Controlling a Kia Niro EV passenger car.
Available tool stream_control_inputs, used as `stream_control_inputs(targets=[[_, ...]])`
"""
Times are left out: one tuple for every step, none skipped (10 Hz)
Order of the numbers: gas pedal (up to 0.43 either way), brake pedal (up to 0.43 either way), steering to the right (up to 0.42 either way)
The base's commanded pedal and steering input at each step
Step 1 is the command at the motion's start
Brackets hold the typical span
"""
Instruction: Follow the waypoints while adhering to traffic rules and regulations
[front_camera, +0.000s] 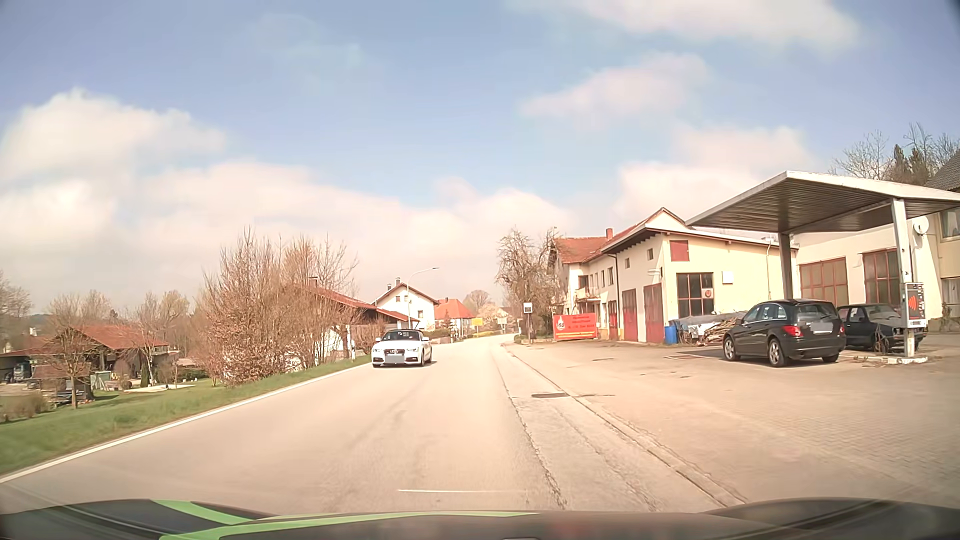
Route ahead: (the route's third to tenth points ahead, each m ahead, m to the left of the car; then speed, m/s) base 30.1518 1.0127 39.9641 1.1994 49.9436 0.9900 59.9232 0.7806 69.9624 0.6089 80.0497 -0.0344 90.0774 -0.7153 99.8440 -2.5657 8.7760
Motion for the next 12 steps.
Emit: stream_control_inputs(targets=[[0.398, 0.000, 0.001], [0.398, 0.000, 0.001], [0.398, 0.000, 0.001], [0.398, 0.000, 0.000], [0.398, 0.000, 0.000], [0.398, 0.000, -0.001], [0.390, 0.000, -0.002], [0.390, 0.000, -0.002], [0.378, 0.000, -0.003], [0.370, 0.000, -0.003], [0.358, 0.000, -0.003], [0.350, 0.000, -0.003]])
